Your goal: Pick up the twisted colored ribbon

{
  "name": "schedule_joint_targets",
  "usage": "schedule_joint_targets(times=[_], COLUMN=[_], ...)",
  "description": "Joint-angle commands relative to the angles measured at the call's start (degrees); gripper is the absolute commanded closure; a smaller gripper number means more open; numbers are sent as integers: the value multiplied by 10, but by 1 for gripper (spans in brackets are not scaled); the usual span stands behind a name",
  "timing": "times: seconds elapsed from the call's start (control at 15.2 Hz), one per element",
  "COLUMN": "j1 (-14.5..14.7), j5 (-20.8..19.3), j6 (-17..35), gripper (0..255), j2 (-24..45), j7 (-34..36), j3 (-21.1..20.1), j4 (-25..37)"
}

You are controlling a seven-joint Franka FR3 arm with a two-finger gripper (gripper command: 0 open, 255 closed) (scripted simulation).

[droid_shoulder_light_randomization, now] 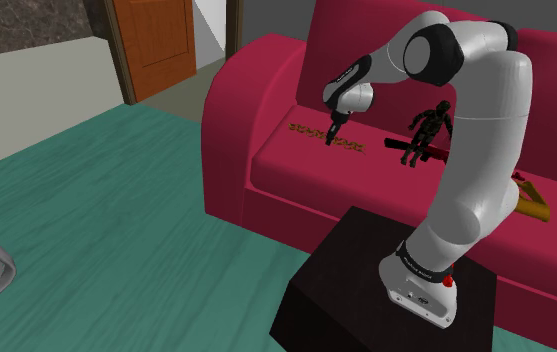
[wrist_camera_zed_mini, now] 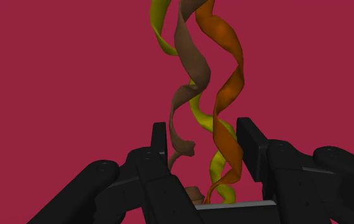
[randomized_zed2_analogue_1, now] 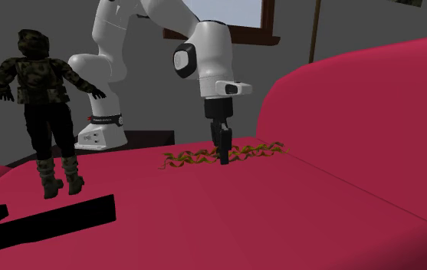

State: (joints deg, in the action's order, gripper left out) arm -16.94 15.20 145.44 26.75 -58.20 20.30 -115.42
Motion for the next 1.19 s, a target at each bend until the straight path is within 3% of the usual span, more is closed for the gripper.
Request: schedule_joint_targets(times=[0.0,0.33,1.12], j1=[0,0,19], j5=[0,0,-40], j6=[0,0,-70], gripper=[255,255,255], j2=[0,1,-65], j7=[0,0,27], j3=[0,0,25], j4=[0,1,10])
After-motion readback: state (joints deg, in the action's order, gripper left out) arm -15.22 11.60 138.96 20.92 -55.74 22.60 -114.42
